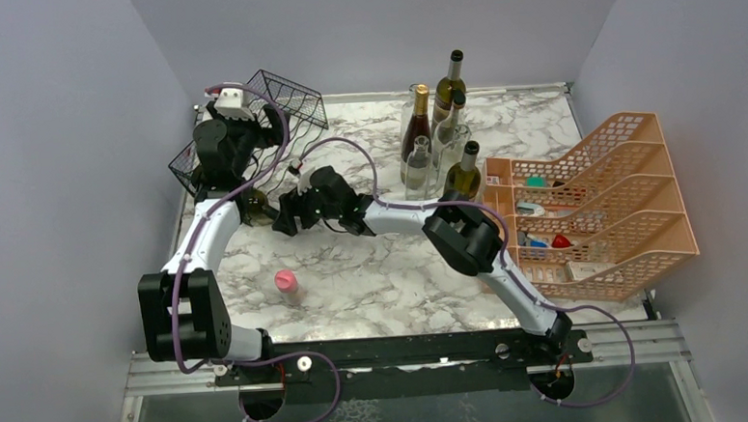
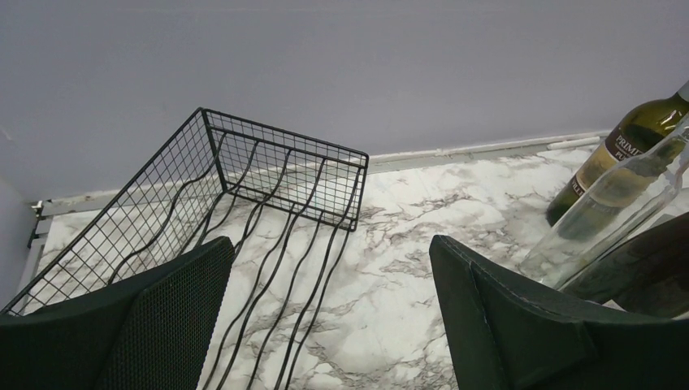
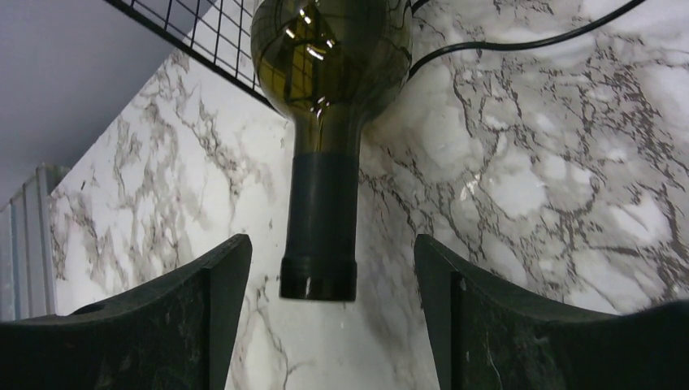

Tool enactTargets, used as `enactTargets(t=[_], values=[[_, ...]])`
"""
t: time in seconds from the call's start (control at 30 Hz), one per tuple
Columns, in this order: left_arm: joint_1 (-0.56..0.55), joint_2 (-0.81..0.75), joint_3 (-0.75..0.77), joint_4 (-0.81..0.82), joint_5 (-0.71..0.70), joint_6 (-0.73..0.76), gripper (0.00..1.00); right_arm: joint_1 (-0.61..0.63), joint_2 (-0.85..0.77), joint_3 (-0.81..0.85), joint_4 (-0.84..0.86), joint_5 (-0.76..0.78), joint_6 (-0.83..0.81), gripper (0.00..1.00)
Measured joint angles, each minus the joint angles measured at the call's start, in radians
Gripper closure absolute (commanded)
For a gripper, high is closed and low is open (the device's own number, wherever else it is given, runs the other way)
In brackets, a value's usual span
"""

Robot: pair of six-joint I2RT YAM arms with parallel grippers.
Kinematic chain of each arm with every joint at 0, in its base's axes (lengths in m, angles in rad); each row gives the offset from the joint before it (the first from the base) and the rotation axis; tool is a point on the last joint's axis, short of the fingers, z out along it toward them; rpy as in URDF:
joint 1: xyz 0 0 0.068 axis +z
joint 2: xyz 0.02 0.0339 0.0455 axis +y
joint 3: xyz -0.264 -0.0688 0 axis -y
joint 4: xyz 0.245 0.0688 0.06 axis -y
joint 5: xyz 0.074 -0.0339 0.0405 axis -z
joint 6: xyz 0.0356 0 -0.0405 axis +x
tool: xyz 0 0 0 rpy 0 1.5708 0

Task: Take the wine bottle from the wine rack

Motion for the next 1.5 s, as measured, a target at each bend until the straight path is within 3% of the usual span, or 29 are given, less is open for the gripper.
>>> enactTargets(t=[0.47, 0.67, 0.93, 1.1, 1.2, 1.5], values=[[0.020, 0.020, 0.007, 0.000, 0.029, -0.063, 0.03, 0.000, 0.169, 0.177, 0.060, -0.037, 0.090, 0.49], [0.025, 0.023, 0.007, 0.000, 0.032, -0.074, 0.03, 0.000, 0.178, 0.192, 0.071, -0.055, 0.103, 0.66], [0.030, 0.031, 0.007, 0.000, 0.044, -0.084, 0.03, -0.002, 0.179, 0.195, 0.057, -0.051, 0.100, 0.79], [0.031, 0.031, 0.007, 0.000, 0.049, -0.092, 0.03, -0.002, 0.146, 0.138, 0.072, -0.049, 0.089, 0.86], [0.032, 0.032, 0.008, 0.000, 0.051, -0.099, 0.03, -0.001, 0.087, 0.050, 0.080, -0.039, 0.084, 0.99], [0.032, 0.035, 0.013, 0.000, 0.059, -0.107, 0.03, 0.000, -0.112, -0.206, 0.075, 0.008, 0.056, 0.99]])
